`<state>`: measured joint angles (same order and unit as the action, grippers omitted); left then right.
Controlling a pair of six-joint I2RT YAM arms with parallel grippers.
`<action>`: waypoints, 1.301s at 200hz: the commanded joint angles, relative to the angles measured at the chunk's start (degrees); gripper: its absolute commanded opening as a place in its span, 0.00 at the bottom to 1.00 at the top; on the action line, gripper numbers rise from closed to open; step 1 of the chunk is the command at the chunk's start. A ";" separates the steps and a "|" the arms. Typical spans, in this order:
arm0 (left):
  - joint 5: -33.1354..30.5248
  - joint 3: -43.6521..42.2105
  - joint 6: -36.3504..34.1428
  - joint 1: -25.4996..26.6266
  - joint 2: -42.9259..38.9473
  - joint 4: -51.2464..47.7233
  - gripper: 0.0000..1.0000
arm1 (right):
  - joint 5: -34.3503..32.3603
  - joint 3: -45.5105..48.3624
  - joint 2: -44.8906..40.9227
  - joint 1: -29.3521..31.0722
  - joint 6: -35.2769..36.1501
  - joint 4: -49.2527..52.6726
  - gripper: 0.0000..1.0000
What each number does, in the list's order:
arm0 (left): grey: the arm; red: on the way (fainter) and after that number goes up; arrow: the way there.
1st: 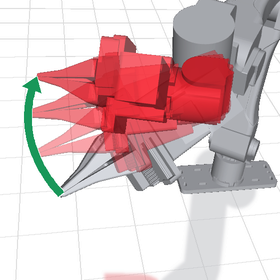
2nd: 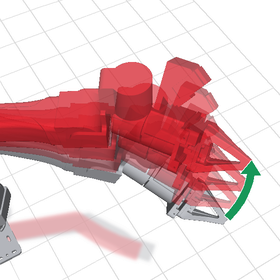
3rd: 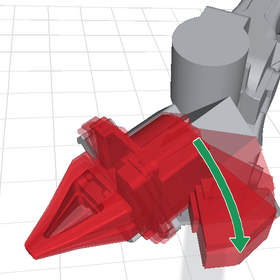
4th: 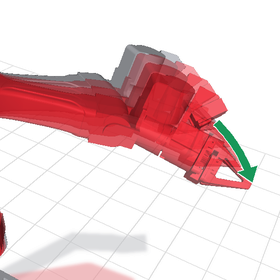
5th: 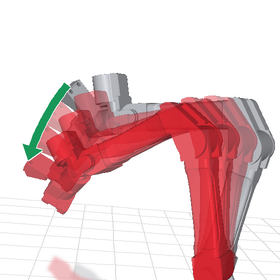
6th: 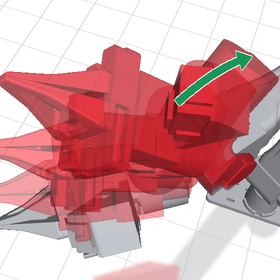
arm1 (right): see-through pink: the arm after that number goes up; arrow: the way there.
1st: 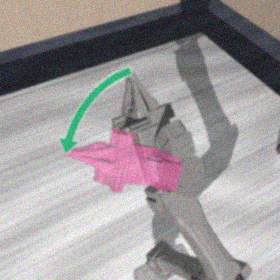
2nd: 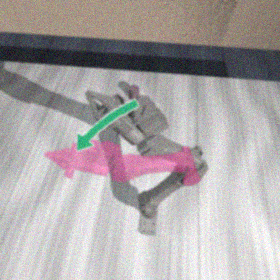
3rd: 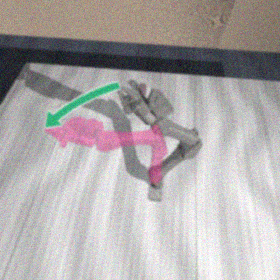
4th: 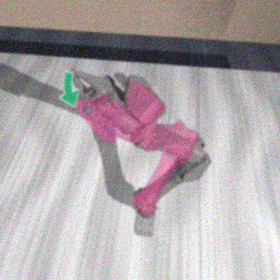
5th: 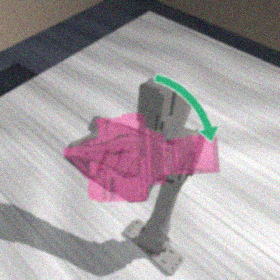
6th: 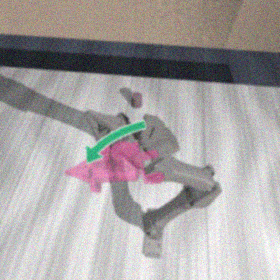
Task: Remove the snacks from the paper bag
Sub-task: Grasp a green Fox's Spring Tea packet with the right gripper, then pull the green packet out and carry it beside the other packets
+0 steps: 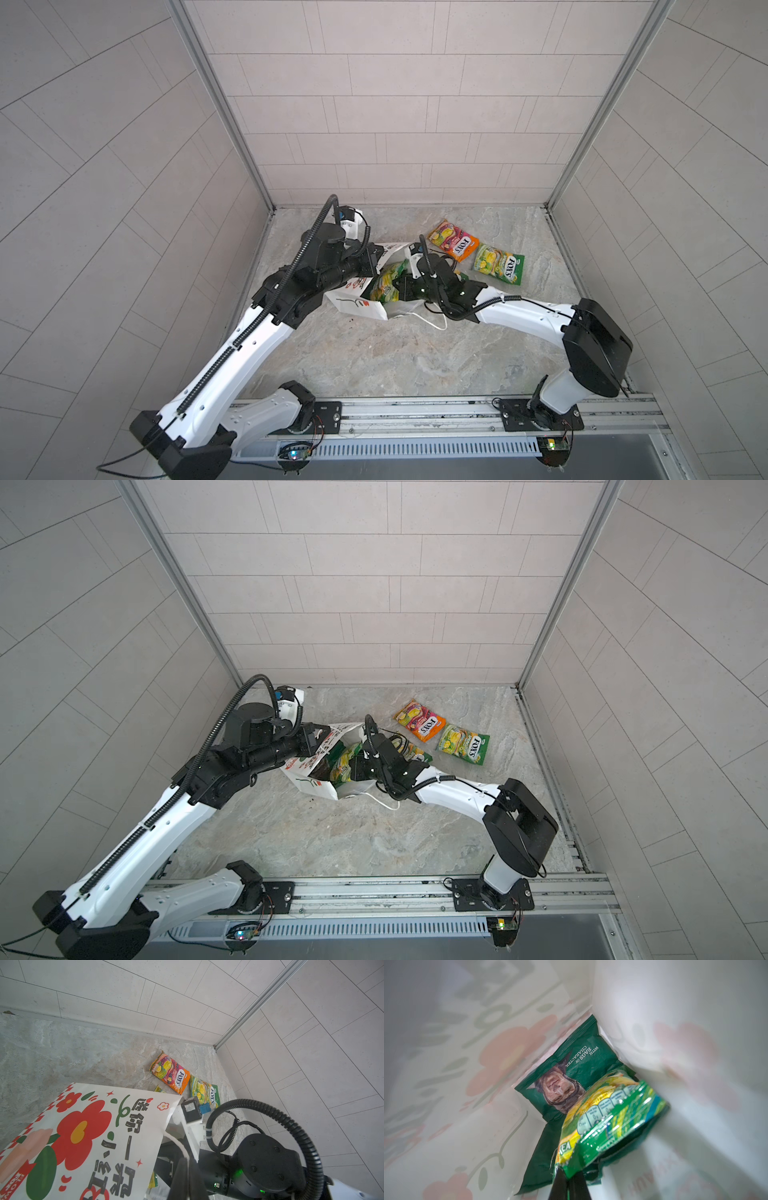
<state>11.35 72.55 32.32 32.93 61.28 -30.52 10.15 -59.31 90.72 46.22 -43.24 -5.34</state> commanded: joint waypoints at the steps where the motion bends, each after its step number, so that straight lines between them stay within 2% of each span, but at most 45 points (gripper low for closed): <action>1: -0.74 0.05 -0.85 0.03 -0.94 -0.33 0.00 | 1.37 1.03 -3.85 -0.58 1.16 -1.51 0.00; 34: -1.21 -0.13 -0.67 0.03 -0.72 -0.33 0.00 | 4.80 3.19 -8.22 -2.11 1.26 -1.88 0.00; 73: -1.42 -0.13 -0.72 0.03 -0.68 -0.24 0.00 | 7.48 1.94 -13.29 -3.13 4.06 2.80 0.00; 132: -1.86 -0.44 -0.15 0.03 -0.74 0.56 0.00 | 8.26 1.23 -21.88 -4.63 6.62 9.47 0.00; 260: -2.17 -0.53 -0.65 0.03 -0.81 0.85 0.00 | 9.18 -4.94 -37.42 -12.64 14.24 26.34 0.00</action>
<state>9.85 72.29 32.34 32.93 61.28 -30.33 19.51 -62.15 56.10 35.00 -31.83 18.61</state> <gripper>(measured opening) 0.043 0.048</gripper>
